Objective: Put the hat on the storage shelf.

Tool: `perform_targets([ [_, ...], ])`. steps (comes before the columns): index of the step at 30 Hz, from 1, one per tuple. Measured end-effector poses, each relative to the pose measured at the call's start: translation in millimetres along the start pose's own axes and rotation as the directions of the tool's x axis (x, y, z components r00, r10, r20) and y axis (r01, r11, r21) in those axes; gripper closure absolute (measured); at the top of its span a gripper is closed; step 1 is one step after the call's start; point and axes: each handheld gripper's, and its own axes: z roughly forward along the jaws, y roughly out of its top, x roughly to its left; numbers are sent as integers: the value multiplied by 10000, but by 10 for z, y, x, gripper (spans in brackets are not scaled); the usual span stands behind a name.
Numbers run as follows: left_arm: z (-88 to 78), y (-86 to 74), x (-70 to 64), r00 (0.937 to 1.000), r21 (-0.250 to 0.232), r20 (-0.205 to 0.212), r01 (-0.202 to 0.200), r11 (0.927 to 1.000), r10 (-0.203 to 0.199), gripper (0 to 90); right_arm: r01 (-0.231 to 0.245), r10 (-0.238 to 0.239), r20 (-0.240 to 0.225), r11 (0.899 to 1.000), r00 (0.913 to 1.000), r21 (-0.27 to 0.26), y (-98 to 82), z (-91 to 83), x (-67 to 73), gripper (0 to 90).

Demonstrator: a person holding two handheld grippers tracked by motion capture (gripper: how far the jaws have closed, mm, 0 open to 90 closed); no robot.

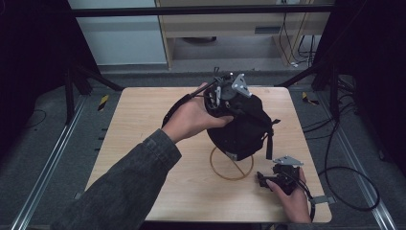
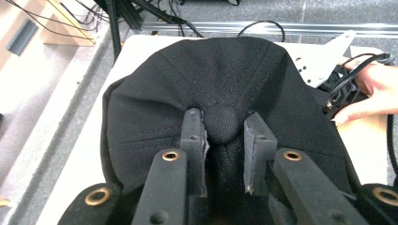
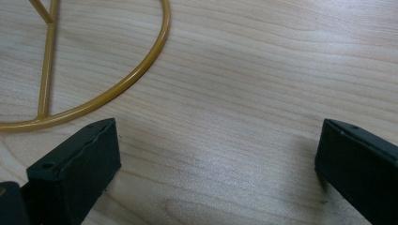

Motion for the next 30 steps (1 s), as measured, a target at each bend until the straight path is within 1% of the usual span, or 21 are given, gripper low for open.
perform_targets([
  [5,59,-7,-4,10000,103,48,44,9999,-45,734,-3,3,-1,10000,10000,-1,0,0,0,6],
  [8,90,-12,-32,10000,177,65,-34,9998,33,733,0,0,-2,10000,10000,-2,0,0,0,6],
  [10,111,-23,-34,9999,199,90,49,9998,-50,732,3,-3,8,10000,10000,-6,0,0,0,6],
  [13,128,-29,-38,9999,196,133,40,9998,-42,731,10,-10,7,10000,10000,-7,0,0,-1,6],
  [16,152,-32,-49,10000,251,89,-5,9997,3,727,7,-7,8,10000,10000,-6,0,0,-1,6],
  [26,181,-54,4,9995,143,177,272,9995,-274,718,7,-7,10,10000,10000,-4,0,0,-1,6],
  [30,191,-52,-4,9996,183,181,205,9996,-209,707,-12,12,12,10000,10000,-3,0,0,1,6],
])
